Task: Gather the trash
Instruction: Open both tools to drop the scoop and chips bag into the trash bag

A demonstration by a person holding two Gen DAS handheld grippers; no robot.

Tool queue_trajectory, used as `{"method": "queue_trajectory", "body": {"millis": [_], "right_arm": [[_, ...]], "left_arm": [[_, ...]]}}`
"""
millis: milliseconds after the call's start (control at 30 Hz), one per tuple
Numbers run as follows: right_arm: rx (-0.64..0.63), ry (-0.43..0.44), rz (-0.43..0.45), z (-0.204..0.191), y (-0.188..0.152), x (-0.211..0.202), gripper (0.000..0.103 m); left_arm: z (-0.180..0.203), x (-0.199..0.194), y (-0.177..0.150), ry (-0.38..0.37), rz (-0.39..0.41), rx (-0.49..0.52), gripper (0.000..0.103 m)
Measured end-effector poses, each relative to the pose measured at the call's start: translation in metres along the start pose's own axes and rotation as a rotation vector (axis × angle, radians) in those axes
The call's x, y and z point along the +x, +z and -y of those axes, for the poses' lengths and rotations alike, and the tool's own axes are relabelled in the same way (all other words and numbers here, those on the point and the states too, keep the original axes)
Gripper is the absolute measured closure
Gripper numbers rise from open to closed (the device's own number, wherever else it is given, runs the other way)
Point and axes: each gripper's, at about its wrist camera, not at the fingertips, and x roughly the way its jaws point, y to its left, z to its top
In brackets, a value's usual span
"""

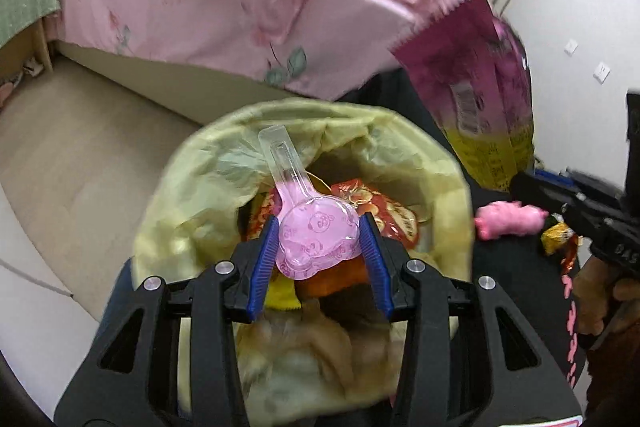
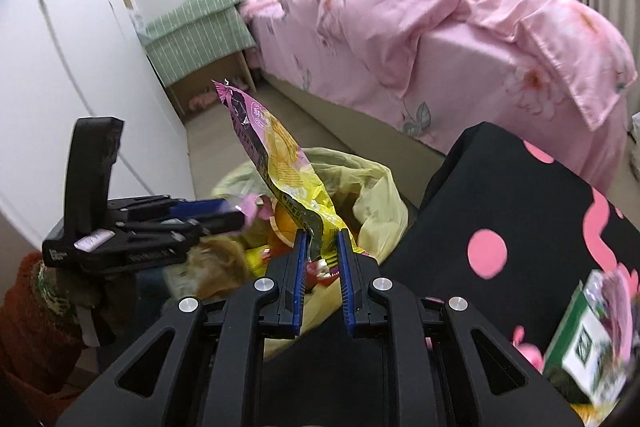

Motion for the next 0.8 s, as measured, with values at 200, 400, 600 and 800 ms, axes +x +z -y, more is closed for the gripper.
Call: {"method": "queue_trajectory", "body": {"millis": [200,400,600,800], "right_arm": [[-0.01,-0.02,-0.089,0.011,0.006,0.039,0.087],[-0.067,-0.039,-0.11,0.0,0.001,0.054,0.085],[-0.13,-0.084,-0.109,-0.013,-0.009,0.049,0.064],[-0.088,-0.065,-0.01,-0.011,-0.019,-0.002,0.063]], "left_arm": [[-0.003,0.015,-0.004,-0.015,-0.038,-0.031,0.063],[-0.013,-0.012,-0.016,-0.03,-0.004,-0.064,0.063],[-0.016,-0.039,-0.013,-0.071,0.057,-0.097,0.048],[-0.002,-0.059,-0.008,-0.027,0.106,-0.076,0.047]]}}
